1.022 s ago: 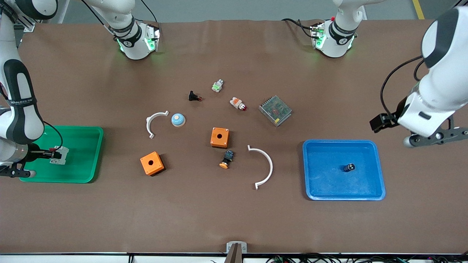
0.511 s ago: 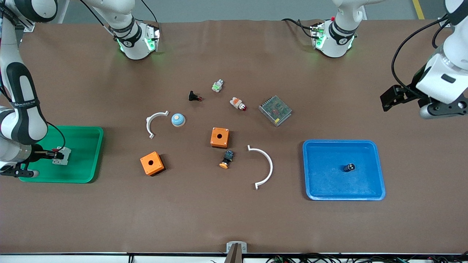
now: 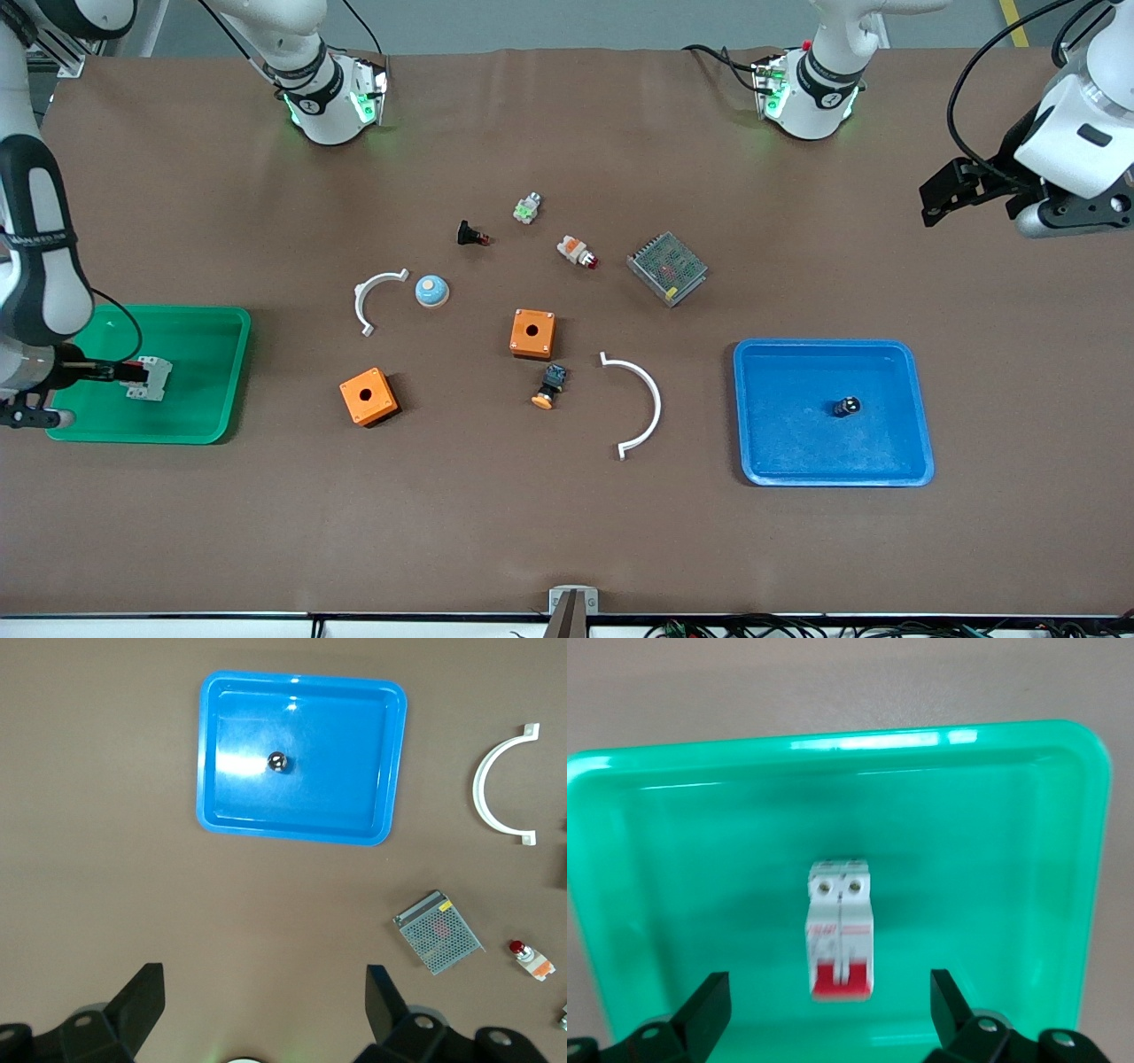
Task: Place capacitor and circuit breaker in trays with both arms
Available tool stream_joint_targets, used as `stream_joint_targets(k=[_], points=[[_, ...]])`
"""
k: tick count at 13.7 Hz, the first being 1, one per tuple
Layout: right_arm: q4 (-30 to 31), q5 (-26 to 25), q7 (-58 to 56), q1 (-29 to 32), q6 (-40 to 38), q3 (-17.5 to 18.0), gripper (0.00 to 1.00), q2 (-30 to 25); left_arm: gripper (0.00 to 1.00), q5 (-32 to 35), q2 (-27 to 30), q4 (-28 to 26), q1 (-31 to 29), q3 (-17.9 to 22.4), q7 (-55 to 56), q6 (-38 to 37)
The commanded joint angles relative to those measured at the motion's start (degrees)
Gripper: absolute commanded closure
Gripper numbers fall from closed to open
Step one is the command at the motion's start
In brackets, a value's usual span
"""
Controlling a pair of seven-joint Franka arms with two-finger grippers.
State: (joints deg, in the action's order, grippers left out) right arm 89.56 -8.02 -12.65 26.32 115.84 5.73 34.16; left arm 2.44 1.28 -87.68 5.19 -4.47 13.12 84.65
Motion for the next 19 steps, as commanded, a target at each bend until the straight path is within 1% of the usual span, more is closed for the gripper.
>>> stream_joint_targets(k=[1, 4, 7, 12, 14, 15, 19], points=[[1.93, -0.86, 0.96, -1.97, -9.01, 0.77, 0.01, -10.13, 0.0, -1.12, 4.69, -5.65, 1.41, 2.1, -1.17, 1.12], [2.11, -0.51, 4.64, -5.92, -18.43, 0.86, 0.01, -18.4, 0.0, -1.03, 6.1, -6.45, 1.05, 1.84, -1.17, 1.48], [2.46, 3.35, 8.6, -10.05, -25.47, 0.86, 0.01, -25.0, 0.0, -1.12, 5.84, -5.75, 0.96, 1.92, -1.08, 1.48], [7.81, 7.3, 15.02, -15.85, -25.93, 0.86, 0.01, -32.83, 0.0, -2.17, 5.22, -4.95, 0.97, 2.01, -1.17, 1.48], [8.26, 10.02, 15.81, -16.65, -26.19, 0.86, 0.01, -33.89, 0.0, -2.17, 5.22, -4.95, 0.96, 2.1, -1.25, 1.39], [9.65, 11.34, 16.95, -17.35, -25.84, 0.77, 0.01, -35.11, 0.0, -1.56, 5.22, -4.78, 0.97, 2.1, -1.34, 1.39], [10.19, 11.53, 21.78, -20.6, -25.57, 0.86, 0.01, -37.32, 0.0, -1.38, 4.79, -4.52, 1.23, 1.92, -1.34, 0.95]])
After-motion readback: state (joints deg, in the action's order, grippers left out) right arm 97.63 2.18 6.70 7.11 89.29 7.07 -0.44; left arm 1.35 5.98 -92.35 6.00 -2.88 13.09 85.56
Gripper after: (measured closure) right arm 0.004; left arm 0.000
